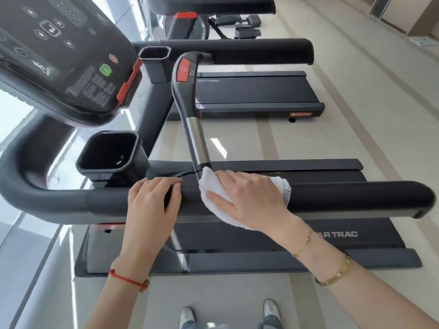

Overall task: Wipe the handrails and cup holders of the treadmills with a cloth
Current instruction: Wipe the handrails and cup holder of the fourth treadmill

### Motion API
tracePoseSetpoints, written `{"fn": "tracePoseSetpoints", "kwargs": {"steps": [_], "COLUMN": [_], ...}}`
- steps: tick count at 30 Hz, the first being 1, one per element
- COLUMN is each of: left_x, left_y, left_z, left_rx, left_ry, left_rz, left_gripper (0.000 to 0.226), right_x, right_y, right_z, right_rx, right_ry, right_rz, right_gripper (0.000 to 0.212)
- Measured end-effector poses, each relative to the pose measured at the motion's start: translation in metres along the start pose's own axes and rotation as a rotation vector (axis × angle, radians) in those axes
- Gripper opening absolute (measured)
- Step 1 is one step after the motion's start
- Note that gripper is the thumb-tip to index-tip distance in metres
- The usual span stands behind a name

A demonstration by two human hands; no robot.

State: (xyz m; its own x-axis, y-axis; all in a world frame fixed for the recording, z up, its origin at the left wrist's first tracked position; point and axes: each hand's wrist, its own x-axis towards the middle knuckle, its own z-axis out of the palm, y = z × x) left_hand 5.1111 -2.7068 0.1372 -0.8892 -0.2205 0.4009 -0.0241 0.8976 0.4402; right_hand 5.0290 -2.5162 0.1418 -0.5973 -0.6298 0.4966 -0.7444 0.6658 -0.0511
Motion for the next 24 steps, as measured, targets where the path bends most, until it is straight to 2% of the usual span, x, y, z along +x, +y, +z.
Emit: {"fn": "tracePoseSetpoints", "kwargs": {"steps": [9, 16, 20, 24], "left_x": [0.005, 0.007, 0.012, 0.02], "left_y": [-0.092, -0.119, -0.131, -0.135], "left_z": [-0.051, -0.068, -0.073, -0.076], "left_rx": [-0.083, -0.168, -0.203, -0.217], "left_ry": [-0.041, -0.016, 0.014, 0.035], "left_rz": [0.006, 0.06, 0.043, 0.004], "left_gripper": [0.019, 0.018, 0.018, 0.019], "right_x": [0.048, 0.079, 0.085, 0.085], "right_y": [-0.087, -0.143, -0.153, -0.147], "right_z": [0.029, 0.049, 0.054, 0.049], "right_rx": [-0.012, 0.003, 0.027, 0.2], "right_ry": [-0.031, -0.016, 0.02, -0.011], "right_rz": [0.051, 0.064, 0.043, 0.11], "right_gripper": [0.047, 0.043, 0.038, 0.039]}}
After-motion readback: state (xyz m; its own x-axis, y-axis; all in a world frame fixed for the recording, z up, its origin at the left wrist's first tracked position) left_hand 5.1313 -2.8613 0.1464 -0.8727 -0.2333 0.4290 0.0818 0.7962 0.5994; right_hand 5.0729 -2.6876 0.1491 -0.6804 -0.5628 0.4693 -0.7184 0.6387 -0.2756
